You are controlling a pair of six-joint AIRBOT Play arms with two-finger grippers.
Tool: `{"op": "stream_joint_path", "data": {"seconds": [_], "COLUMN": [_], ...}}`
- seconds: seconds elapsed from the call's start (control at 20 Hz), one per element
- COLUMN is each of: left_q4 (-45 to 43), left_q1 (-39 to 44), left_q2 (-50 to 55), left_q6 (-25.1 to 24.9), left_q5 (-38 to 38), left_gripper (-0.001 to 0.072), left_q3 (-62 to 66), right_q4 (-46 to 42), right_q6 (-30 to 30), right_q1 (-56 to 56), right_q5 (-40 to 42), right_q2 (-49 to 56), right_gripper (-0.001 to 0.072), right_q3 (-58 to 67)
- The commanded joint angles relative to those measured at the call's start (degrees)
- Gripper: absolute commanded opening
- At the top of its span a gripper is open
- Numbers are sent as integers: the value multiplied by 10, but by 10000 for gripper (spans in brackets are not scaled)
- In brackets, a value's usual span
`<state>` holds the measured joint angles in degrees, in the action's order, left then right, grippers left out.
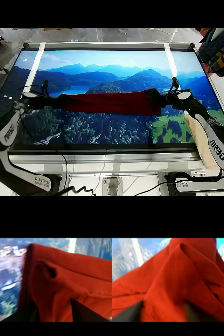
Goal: Fold the clothes and pants, and hang the long-sleeved shirts on hangers.
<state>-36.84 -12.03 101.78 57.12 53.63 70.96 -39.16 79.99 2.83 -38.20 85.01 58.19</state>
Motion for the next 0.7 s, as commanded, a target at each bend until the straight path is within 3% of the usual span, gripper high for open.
{"op": "stream_joint_path", "data": {"seconds": [0.0, 0.1, 0.35, 0.5, 0.65], "left_q4": [-9, -10, -113, -116, -116], "left_q1": [30, 34, 28, 26, 27], "left_q2": [36, 27, -84, -174, -247], "left_q6": [3, -4, -9, -9, -9], "left_q5": [15, 46, 152, 241, 276], "left_gripper": [55, 11, 10, 11, 11], "left_q3": [45, 59, 83, 83, 83], "right_q4": [-2, -3, -15, -17, -16], "right_q6": [-3, -17, -16, -4, 43], "right_q1": [-23, -55, -161, -222, -284], "right_q5": [0, 15, 59, 63, 62], "right_q2": [0, 0, 10, 49, 111], "right_gripper": [194, 29, 16, 15, 15], "right_q3": [1, 13, 86, 136, 185]}}
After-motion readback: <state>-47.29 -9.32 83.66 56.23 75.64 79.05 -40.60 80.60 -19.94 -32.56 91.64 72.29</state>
